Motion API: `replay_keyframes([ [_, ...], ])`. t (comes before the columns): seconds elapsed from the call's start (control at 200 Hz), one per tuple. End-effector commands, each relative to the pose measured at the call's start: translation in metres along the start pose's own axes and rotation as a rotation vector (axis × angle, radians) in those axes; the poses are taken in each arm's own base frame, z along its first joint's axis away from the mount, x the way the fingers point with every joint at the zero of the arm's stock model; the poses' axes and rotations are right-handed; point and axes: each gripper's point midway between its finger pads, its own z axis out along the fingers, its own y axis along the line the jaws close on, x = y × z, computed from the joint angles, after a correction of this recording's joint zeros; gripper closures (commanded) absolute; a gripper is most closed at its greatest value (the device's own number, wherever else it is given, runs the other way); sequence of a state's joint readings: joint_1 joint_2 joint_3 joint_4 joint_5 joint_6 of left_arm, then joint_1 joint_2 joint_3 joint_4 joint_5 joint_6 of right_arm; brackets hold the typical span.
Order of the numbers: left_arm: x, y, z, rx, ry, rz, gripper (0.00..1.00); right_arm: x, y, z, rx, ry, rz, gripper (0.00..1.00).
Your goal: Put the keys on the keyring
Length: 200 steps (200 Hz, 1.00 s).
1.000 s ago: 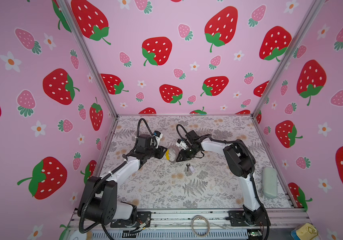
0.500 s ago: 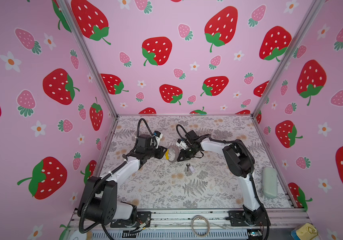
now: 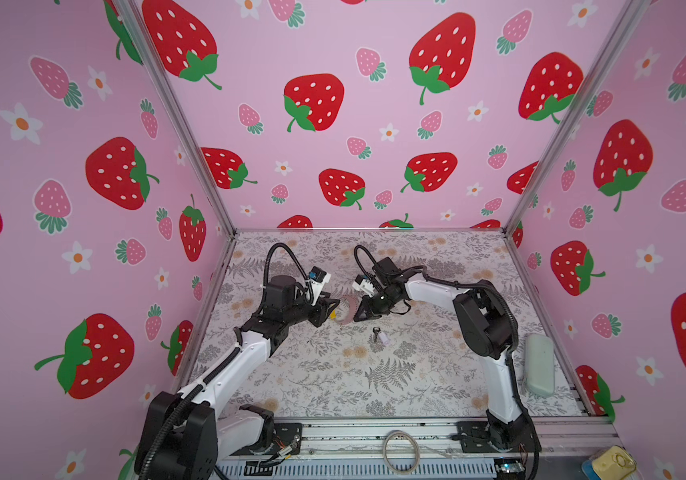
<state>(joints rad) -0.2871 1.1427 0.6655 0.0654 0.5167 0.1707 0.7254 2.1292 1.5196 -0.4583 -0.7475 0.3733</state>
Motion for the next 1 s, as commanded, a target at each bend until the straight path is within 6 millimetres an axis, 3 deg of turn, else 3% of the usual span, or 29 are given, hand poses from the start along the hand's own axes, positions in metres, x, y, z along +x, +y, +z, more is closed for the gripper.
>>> replay_keyframes([
  [0.0, -0.004, -0.026, -0.006, 0.077, -0.053, 0.209, 0.59, -0.003, 0.018, -0.025, -0.025, -0.001, 0.000, 0.92],
  [0.165, -0.001, -0.050, -0.011, 0.083, -0.098, 0.435, 0.60, -0.018, 0.034, -0.046, -0.077, -0.054, 0.011, 0.92],
  [0.36, 0.008, -0.073, -0.012, 0.051, -0.123, 0.716, 0.61, -0.022, 0.052, -0.060, -0.134, -0.072, 0.034, 0.93],
  [0.61, 0.003, -0.072, 0.002, -0.028, -0.163, 0.914, 0.66, -0.025, 0.065, -0.076, -0.184, -0.080, 0.126, 0.93],
  [0.75, -0.005, -0.073, 0.007, -0.040, -0.194, 0.936, 0.68, -0.029, 0.078, -0.089, -0.208, -0.107, 0.157, 0.93],
  [0.995, -0.002, -0.067, 0.013, -0.068, -0.175, 1.000, 0.67, -0.024, 0.094, -0.100, -0.291, -0.122, 0.241, 0.93],
])
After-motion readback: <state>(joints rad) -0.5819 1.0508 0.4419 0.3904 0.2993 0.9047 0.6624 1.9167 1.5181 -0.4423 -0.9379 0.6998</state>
